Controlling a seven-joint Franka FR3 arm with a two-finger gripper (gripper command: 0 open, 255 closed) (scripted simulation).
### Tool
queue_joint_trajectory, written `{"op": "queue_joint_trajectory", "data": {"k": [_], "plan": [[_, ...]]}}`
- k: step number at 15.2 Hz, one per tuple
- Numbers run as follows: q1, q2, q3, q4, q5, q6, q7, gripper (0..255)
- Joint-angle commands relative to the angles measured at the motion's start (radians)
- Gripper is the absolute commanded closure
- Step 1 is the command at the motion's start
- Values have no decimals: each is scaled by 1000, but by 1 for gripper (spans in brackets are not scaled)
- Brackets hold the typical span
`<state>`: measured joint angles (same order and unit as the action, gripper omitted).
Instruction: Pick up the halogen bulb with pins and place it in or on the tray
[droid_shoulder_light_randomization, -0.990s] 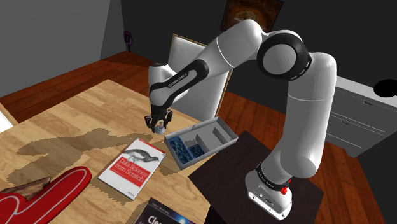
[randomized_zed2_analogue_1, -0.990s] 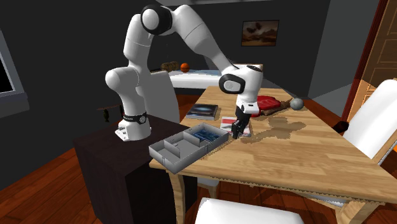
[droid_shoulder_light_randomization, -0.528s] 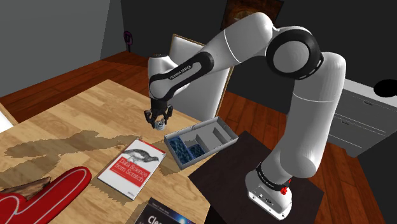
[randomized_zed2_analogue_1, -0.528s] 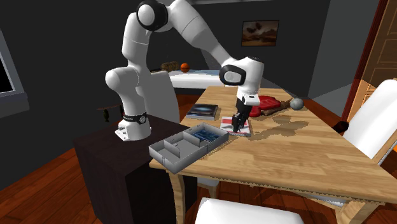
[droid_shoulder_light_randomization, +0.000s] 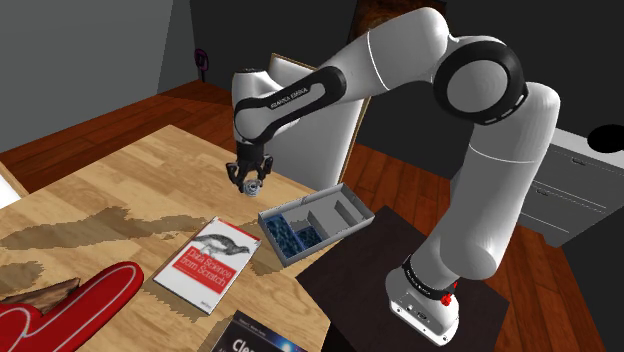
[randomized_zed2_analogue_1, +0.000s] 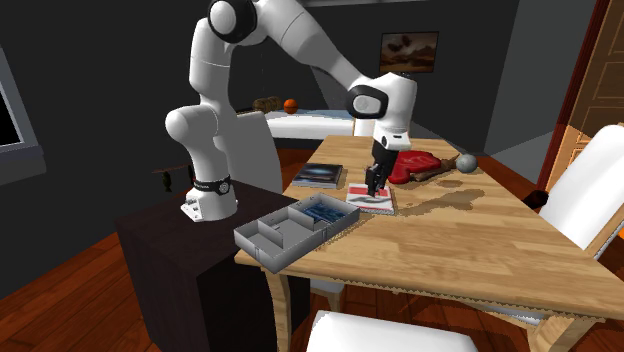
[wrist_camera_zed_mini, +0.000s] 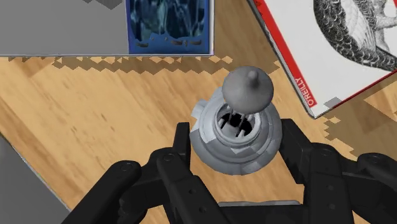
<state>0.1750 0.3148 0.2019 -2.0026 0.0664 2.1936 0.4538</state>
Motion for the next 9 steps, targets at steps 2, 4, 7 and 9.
{"op": "queue_joint_trajectory", "data": {"k": [2,4,7,9], "plan": [[-2,-22,1,10,3,-32,0,255],[-21,-84,-2,-85,18,-1,-30,255],[-46,-173,-10,-218,39,41,-78,255],[-61,-231,-18,-302,53,64,-112,255]]}}
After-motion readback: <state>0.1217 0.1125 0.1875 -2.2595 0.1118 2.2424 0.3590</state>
